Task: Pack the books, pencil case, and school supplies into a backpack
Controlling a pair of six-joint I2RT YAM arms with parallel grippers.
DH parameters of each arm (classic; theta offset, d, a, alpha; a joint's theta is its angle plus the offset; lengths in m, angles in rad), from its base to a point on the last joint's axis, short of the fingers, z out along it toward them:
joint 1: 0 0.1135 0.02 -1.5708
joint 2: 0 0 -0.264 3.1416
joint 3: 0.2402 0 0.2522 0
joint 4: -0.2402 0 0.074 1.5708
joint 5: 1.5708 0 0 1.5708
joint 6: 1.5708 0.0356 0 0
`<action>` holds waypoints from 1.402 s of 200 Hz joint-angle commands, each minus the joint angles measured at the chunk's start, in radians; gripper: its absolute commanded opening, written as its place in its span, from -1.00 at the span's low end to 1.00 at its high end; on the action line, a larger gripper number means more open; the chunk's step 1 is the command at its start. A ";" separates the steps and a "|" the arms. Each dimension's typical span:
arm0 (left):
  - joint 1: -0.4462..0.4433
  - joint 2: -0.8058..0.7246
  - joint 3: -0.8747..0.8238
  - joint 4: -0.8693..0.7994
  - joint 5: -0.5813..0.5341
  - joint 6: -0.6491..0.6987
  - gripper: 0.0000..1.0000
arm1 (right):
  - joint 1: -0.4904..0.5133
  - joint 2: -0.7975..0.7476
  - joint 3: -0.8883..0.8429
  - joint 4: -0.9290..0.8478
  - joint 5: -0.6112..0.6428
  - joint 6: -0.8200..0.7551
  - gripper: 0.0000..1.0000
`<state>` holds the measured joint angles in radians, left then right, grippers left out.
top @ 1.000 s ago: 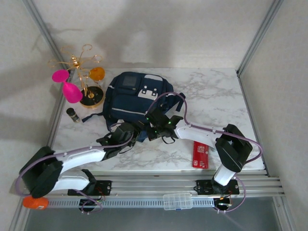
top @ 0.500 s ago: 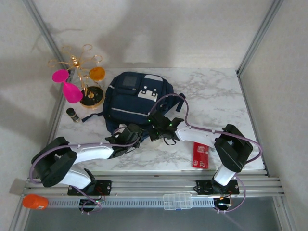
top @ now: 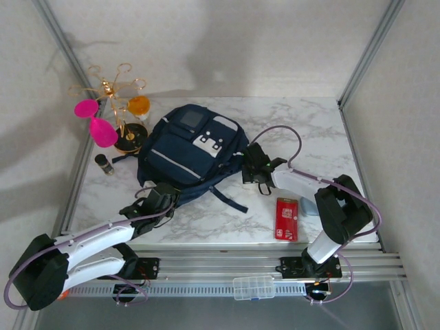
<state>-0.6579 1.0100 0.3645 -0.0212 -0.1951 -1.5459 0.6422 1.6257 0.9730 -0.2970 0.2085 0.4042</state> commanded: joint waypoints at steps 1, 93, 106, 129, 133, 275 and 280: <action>0.017 -0.010 0.010 -0.084 -0.031 0.082 -1.00 | 0.045 -0.036 -0.004 0.063 -0.145 -0.036 -1.00; 0.017 0.014 0.035 -0.030 -0.003 0.098 -1.00 | 0.203 0.048 -0.148 0.452 -0.401 -0.231 -0.04; 0.017 0.020 0.041 -0.032 -0.002 0.101 -1.00 | 0.201 0.083 -0.139 0.485 -0.375 -0.253 -0.01; 0.017 0.030 0.045 -0.028 -0.001 0.102 -1.00 | 0.194 0.110 -0.158 0.585 -0.399 -0.291 0.05; 0.017 0.031 0.044 -0.023 0.000 0.101 -1.00 | 0.194 0.113 -0.160 0.600 -0.400 -0.296 0.06; 0.044 -0.024 0.040 -0.094 -0.032 0.107 -1.00 | 0.069 0.081 -0.206 0.596 -0.087 -0.150 -0.98; 0.047 -0.029 0.038 -0.096 -0.032 0.106 -1.00 | 0.059 0.075 -0.205 0.582 -0.062 -0.144 -0.99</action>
<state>-0.6376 1.0153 0.3969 -0.0555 -0.1783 -1.4574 0.7624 1.7542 0.7773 0.3492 -0.0429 0.1932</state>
